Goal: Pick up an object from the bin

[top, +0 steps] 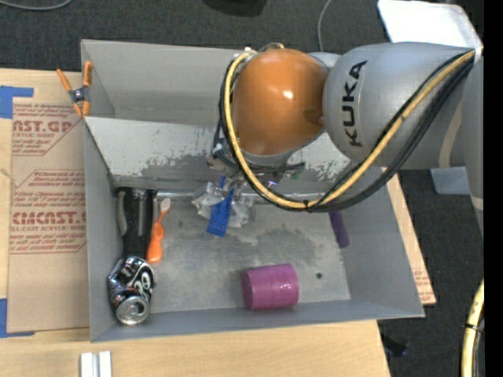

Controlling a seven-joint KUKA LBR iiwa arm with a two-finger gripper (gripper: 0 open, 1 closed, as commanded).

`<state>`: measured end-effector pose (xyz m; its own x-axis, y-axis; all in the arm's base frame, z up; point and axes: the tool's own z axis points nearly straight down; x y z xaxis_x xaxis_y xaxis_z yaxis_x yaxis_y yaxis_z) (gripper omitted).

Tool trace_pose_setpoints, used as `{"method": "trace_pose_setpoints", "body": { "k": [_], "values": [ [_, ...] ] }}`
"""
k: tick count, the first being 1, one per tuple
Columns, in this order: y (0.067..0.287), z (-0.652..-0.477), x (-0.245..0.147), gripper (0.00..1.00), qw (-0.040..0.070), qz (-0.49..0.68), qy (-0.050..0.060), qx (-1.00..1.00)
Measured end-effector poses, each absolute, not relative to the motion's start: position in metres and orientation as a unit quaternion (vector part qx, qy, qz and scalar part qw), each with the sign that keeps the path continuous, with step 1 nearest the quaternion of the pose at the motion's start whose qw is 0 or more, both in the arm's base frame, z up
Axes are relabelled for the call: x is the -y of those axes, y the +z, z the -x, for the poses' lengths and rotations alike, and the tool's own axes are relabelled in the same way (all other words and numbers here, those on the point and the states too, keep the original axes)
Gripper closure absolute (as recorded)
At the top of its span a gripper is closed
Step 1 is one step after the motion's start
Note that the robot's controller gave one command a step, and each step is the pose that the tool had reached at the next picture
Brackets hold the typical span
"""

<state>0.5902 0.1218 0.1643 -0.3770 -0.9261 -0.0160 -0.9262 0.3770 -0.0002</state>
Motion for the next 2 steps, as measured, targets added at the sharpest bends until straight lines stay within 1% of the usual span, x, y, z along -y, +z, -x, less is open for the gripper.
{"method": "trace_pose_setpoints", "body": {
  "k": [1,2],
  "values": [
    [0.172,-0.59,-0.123,1.0,0.008,0.558,0.005,-0.83],
    [0.2,-0.588,-0.123,1.0,0.003,0.558,0.007,-0.83]
  ]
}}
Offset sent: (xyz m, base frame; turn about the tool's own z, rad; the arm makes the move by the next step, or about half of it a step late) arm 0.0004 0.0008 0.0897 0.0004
